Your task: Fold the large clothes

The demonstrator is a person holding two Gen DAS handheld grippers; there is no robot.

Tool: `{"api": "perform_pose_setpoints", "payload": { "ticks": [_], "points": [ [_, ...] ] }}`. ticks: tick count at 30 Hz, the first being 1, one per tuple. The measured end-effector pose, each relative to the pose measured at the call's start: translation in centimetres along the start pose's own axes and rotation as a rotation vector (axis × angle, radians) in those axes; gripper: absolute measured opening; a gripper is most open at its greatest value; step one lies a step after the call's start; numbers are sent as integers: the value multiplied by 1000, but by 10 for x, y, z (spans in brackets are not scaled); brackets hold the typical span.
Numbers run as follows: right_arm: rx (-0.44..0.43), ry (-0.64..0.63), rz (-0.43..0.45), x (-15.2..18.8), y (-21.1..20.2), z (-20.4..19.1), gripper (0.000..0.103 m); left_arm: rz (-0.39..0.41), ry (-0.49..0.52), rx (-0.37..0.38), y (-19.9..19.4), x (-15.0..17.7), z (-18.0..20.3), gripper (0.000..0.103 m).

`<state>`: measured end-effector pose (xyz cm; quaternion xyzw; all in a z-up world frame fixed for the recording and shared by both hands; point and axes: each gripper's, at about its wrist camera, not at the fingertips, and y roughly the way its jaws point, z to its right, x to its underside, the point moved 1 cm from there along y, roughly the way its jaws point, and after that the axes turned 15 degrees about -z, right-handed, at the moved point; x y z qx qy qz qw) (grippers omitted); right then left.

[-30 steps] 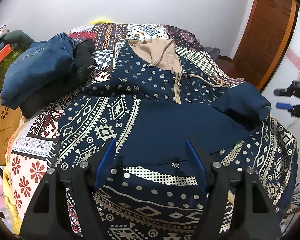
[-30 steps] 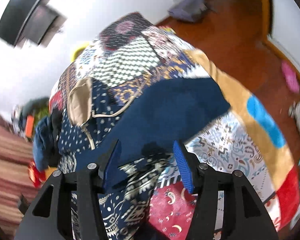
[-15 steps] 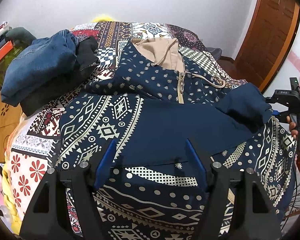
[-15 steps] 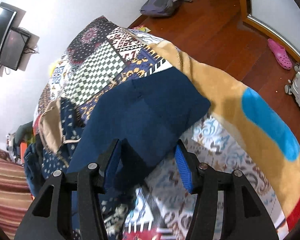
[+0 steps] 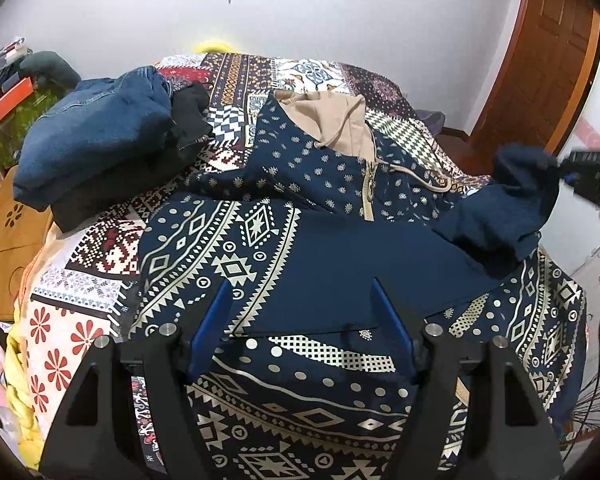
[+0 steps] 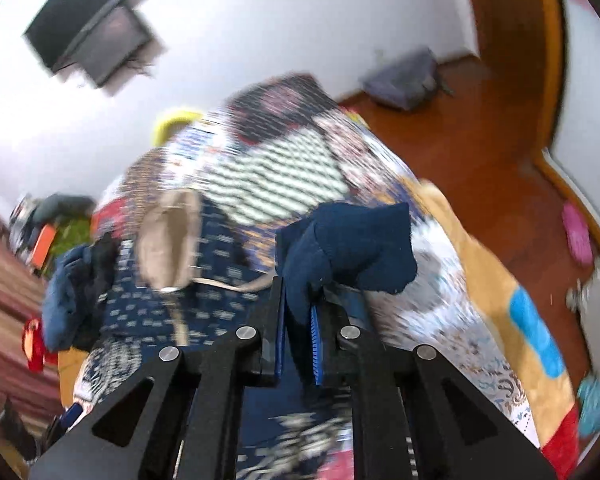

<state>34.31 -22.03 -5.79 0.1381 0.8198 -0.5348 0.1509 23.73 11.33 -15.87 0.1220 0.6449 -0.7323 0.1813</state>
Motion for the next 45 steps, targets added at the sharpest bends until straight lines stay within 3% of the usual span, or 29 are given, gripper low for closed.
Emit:
{"api": "perform_pose_setpoints", "payload": {
  "ticks": [4, 7, 13, 22, 32, 38, 45],
  "points": [
    [-50, -163, 35, 1, -22, -66, 9, 19, -6, 9, -9, 4, -5, 70],
    [-109, -245, 7, 7, -22, -106, 9, 33, -14, 16, -16, 8, -9, 70],
    [-163, -371, -115, 47, 31, -170, 9, 53, -30, 11, -33, 19, -26, 71],
    [-169, -377, -447, 107, 142, -189, 9, 40, -71, -38, -45, 46, -58, 72],
    [-66, -478, -640, 141, 161, -198, 12, -14, -104, -32, -30, 54, -67, 72],
    [-78, -526, -658, 139, 135, -192, 13, -28, -70, -28, -24, 51, -53, 72],
    [-66, -537, -486, 120, 73, -168, 13, -56, -5, -17, -14, 40, -26, 72]
  ]
}}
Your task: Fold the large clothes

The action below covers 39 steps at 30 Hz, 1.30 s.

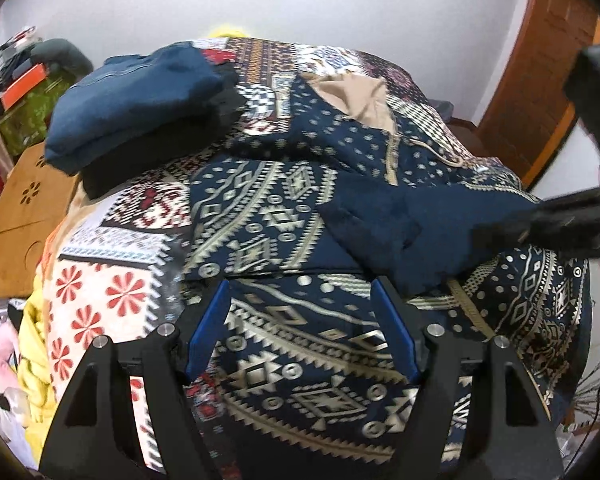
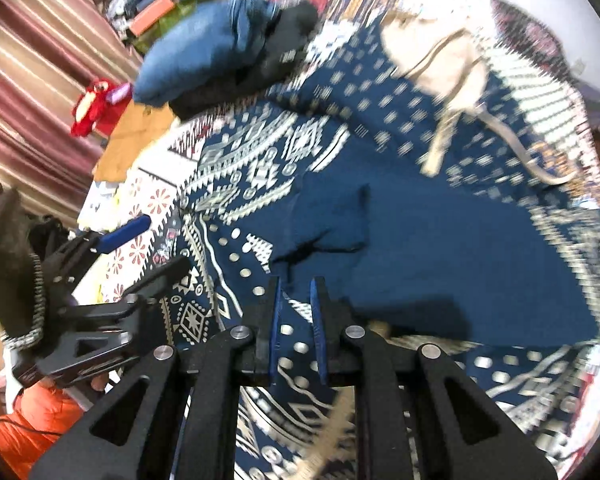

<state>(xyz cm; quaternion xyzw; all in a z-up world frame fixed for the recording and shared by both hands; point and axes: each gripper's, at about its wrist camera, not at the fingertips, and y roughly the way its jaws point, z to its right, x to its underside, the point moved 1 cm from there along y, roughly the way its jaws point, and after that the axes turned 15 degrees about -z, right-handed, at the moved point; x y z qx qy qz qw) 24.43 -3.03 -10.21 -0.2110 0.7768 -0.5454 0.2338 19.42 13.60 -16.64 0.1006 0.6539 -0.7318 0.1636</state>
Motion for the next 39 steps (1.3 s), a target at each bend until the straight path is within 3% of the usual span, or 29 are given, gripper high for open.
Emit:
{"api": "perform_pose_setpoints", "payload": {
  "ticks": [4, 9, 12, 14, 18, 22, 23, 26, 33, 35, 39],
  "points": [
    [63, 23, 77, 14, -33, 23, 13, 0, 61, -3, 9, -9, 23, 72],
    [225, 37, 146, 29, -58, 46, 13, -18, 152, -45, 31, -22, 52, 72],
    [241, 71, 170, 42, -66, 66, 15, -58, 181, -80, 52, -30, 61, 69],
    [244, 102, 169, 48, -63, 78, 16, -93, 193, -104, 67, -34, 64, 60],
    [273, 177, 154, 60, -52, 103, 17, -113, 198, -142, 83, -39, 64, 50],
    [265, 251, 165, 75, -50, 127, 17, -112, 180, -130, 85, -48, 61, 23],
    [266, 267, 171, 79, -52, 132, 17, -108, 169, -117, 83, -50, 60, 16],
    [279, 308, 204, 87, -59, 141, 17, -63, 135, -79, 67, -60, 56, 14],
    [274, 366, 262, 92, -75, 156, 17, 136, 19, 23, -4, -83, 28, 13],
    [270, 363, 264, 88, -73, 156, 17, 157, -8, 36, -12, -86, 18, 13],
    [284, 355, 223, 79, -56, 157, 17, 127, -67, 2, -1, -84, -6, 13]
  ]
}}
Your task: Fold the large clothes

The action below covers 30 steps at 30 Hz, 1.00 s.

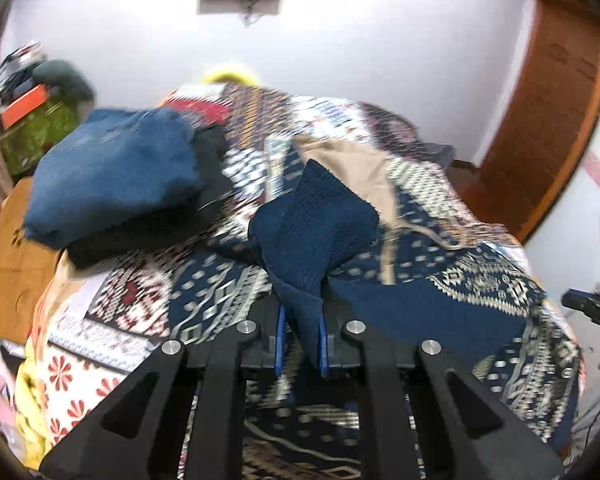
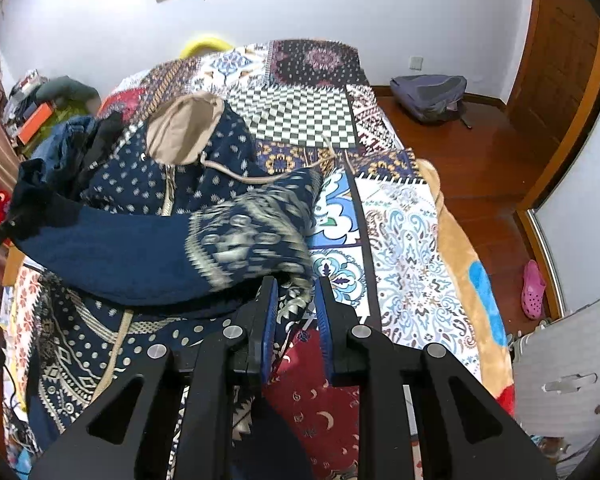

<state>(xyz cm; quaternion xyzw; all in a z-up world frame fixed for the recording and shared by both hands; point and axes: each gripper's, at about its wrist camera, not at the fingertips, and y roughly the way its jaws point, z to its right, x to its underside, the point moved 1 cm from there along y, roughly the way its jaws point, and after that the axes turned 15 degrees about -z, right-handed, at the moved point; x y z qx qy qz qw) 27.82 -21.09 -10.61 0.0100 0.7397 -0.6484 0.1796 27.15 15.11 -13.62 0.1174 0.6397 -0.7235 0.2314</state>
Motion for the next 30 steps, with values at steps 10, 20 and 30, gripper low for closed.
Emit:
{"api": "perform_pose_setpoints", "payload": {
  "ticks": [10, 20, 30],
  "points": [
    [-84, 15, -51, -16, 16, 3, 17, -220, -93, 33, 53, 34, -45, 20],
    [-1, -55, -128, -47, 50, -9, 37, -152, -103, -96, 39, 45, -68, 53],
    [-96, 25, -164, -43, 54, 12, 43, -145, -66, -164, 17, 50, -78, 53]
  ]
}}
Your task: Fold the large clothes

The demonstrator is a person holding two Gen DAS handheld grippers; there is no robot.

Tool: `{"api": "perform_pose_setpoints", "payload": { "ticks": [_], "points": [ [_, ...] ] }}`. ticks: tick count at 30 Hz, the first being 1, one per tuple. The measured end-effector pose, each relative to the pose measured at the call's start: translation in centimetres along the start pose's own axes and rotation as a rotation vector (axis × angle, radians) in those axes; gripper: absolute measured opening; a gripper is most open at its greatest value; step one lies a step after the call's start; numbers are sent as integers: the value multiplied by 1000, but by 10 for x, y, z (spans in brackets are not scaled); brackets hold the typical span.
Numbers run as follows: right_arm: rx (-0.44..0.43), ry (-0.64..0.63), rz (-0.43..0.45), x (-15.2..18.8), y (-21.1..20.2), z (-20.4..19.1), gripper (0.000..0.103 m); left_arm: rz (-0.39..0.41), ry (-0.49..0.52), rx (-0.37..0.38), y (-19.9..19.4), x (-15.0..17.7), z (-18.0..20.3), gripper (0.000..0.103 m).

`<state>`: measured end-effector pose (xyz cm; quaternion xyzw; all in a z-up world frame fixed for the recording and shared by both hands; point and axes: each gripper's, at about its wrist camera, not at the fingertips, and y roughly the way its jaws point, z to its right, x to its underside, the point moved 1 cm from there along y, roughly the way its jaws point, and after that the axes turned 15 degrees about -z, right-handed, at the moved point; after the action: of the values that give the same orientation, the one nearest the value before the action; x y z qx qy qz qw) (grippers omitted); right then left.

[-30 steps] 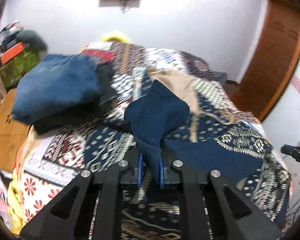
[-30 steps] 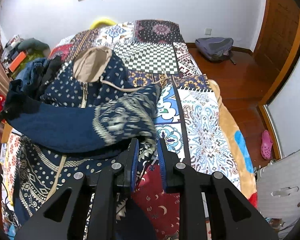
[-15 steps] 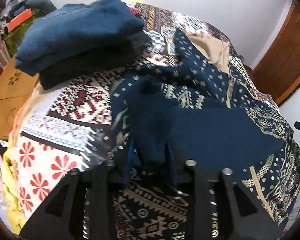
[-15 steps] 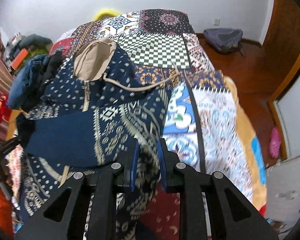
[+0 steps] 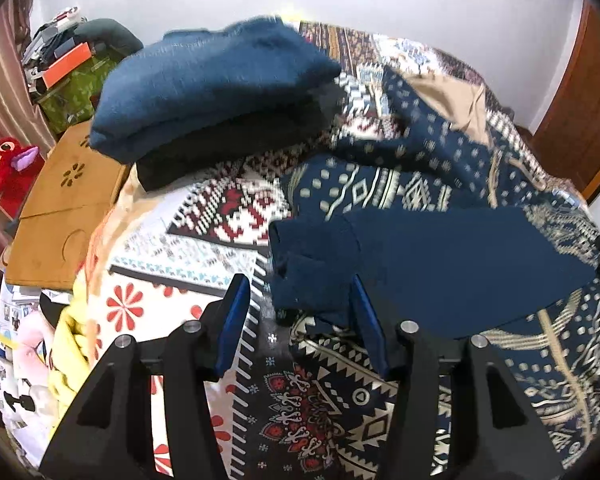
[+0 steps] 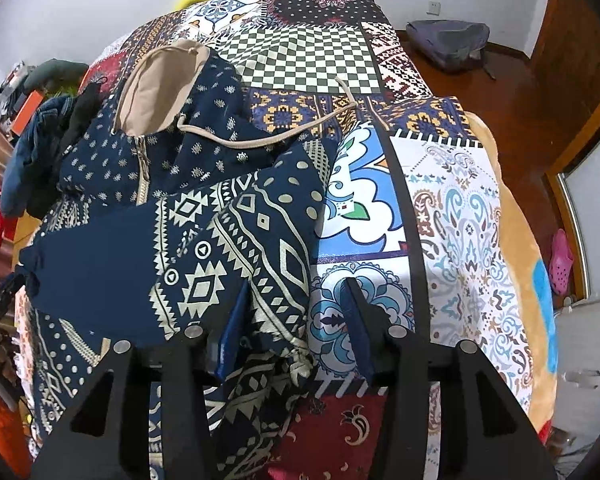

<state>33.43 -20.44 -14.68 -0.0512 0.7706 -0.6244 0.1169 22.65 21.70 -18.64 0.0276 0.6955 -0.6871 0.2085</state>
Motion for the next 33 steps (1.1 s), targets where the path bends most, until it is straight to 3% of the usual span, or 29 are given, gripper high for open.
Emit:
{"api": "perform_pose_setpoints", "payload": {
  "ticks": [4, 12, 16, 23, 33],
  "points": [
    [36, -39, 81, -5, -28, -11, 43, 74, 18, 1, -30, -16, 7, 53],
    [11, -88, 212, -38, -77, -39, 43, 205, 136, 25, -76, -69, 57, 58],
    [9, -116, 255, -62, -85, -56, 44, 235, 180, 83, -86, -101, 84, 61],
    [-18, -148, 236, -113, -65, -79, 44, 169, 247, 106, -56, -157, 118, 63],
    [-65, -93, 56, -187, 23, -103, 44, -11, 150, 153, 42, -226, 134, 63]
  ]
}}
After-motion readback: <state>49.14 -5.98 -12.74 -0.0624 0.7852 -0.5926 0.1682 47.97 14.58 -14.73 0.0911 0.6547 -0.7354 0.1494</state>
